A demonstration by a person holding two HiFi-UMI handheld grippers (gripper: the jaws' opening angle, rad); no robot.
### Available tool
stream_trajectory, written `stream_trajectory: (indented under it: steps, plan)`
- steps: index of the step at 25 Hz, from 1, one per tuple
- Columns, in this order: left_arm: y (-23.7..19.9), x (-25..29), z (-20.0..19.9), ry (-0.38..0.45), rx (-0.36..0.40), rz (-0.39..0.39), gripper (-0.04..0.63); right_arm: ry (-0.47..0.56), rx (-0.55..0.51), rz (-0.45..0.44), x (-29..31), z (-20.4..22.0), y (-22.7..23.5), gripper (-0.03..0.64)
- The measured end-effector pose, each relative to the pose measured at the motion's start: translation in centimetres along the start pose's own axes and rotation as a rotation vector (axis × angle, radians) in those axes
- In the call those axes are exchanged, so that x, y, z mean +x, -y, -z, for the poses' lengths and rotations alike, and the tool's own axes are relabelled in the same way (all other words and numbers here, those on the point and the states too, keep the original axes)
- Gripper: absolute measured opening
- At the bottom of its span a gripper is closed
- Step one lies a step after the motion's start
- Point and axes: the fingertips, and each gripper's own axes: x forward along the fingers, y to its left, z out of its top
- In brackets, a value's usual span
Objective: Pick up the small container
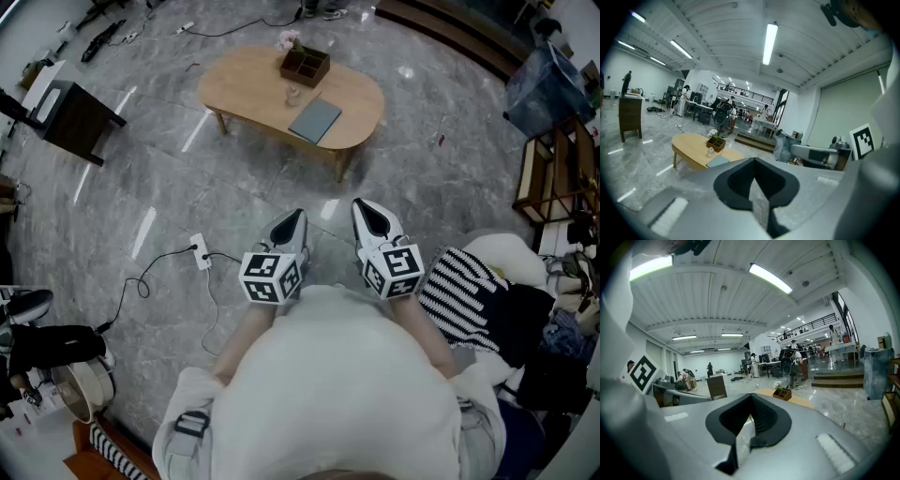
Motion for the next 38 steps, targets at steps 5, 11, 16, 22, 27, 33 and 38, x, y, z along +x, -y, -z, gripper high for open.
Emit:
stream_trajectory:
  steps: [5, 11, 16, 22, 27, 33, 38]
  plan:
    - [-0.6, -2.4, 1.7, 0.017, -0.039, -0.025, 0.002, 0.032, -0.020, -0.012, -1.5, 0.0, -2.3, -0.003]
    - [0.4, -3.7, 1.7, 0.047, -0.033, -0.026, 0.002, 0.014, -0.035, -0.046, -3.1, 0.6, -3.7, -0.003]
    - [0.8, -4.5, 2.4, 0.035, -0.031, -0.050, 0.002, 0.023, -0.032, -0.082, -4.0, 1.1, -4.6, -0.003]
    - [1.7, -4.2, 4.1, -0.023, -0.042, -0.056, 0.002, 0.020, -0.004, -0.088, -5.0, 2.0, -3.9, -0.002]
    - [2.8, -3.4, 4.5, -0.058, -0.055, -0.037, 0.003, -0.007, 0.010, -0.104, -5.1, 2.6, -3.2, -0.002]
    - [1.2, -2.3, 3.6, -0.045, -0.069, -0.090, 0.002, -0.013, -0.002, -0.130, -3.6, 2.4, -3.1, -0.002]
    - [-0.6, -1.2, 2.3, -0.012, -0.070, -0.113, 0.002, -0.021, -0.016, -0.140, -1.4, 2.2, -2.6, -0.011]
